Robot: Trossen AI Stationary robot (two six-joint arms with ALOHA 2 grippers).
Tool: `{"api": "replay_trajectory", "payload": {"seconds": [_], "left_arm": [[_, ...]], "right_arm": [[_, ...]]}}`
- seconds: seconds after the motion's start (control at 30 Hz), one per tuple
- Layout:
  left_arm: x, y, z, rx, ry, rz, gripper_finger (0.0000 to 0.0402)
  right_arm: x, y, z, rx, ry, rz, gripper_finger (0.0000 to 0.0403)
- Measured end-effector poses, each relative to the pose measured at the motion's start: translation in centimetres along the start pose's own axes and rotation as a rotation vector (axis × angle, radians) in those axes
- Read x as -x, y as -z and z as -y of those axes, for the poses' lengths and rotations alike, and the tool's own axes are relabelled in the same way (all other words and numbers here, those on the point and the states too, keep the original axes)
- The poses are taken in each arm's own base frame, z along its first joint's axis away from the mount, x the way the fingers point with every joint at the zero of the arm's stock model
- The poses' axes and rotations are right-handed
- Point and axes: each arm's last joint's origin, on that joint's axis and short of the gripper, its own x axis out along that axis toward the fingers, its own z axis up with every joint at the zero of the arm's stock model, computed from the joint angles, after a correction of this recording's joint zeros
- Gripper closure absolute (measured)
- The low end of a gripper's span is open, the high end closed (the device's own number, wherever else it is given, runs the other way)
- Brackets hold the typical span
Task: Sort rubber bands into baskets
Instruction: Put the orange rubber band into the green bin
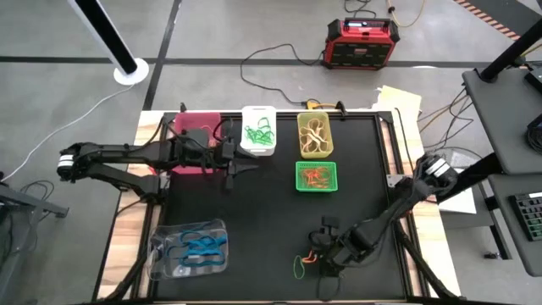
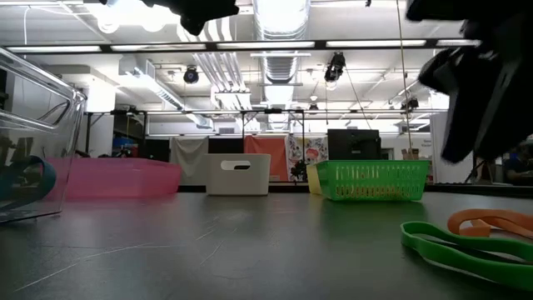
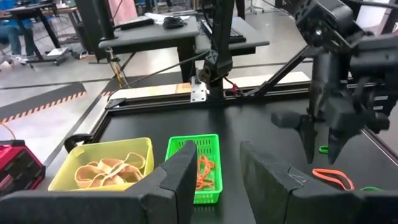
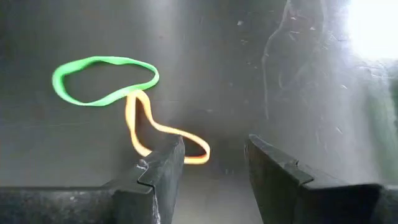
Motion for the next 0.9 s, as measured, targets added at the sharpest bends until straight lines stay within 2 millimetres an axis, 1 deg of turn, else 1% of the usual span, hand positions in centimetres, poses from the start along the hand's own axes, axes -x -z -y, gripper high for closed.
{"api": "replay_trajectory", "payload": {"seconds": [0.13, 0.3, 0.4, 0.6, 0.63, 0.7, 0.83, 0.9], "left_arm": [[-0.1, 0.0, 0.2, -0.001, 0.006, 0.004, 0.0295], [0.0, -0.4, 0.2, 0.000, 0.004, 0.033, 0.0295], [0.0, -0.4, 0.2, 0.005, 0.009, 0.035, 0.0295], [0.0, -0.3, 0.6, 0.012, 0.025, 0.029, 0.0295], [0.0, -0.3, 0.6, 0.012, 0.028, 0.026, 0.0295], [0.0, -0.3, 0.7, 0.011, 0.030, 0.026, 0.0295], [-0.1, -0.2, 0.7, 0.011, 0.030, 0.025, 0.0295], [-0.1, -0.2, 0.7, 0.011, 0.030, 0.025, 0.0295]], "right_arm": [[-2.0, -0.5, -1.3, 0.074, 0.019, -0.024, 0.0239], [-3.7, -1.2, -2.8, 0.107, -0.011, -0.057, 0.0239], [-4.8, -0.9, -3.3, 0.130, -0.033, -0.115, 0.0239], [-5.9, -0.6, -3.6, 0.123, -0.016, -0.141, 0.0244], [-5.9, -0.6, -3.6, 0.116, -0.015, -0.143, 0.0251], [-6.0, -0.6, -3.6, 0.110, -0.018, -0.145, 0.0277], [-6.0, -0.5, -3.6, 0.126, -0.017, -0.147, 0.0366], [-6.1, -0.5, -3.6, 0.133, -0.011, -0.144, 0.0384]]}}
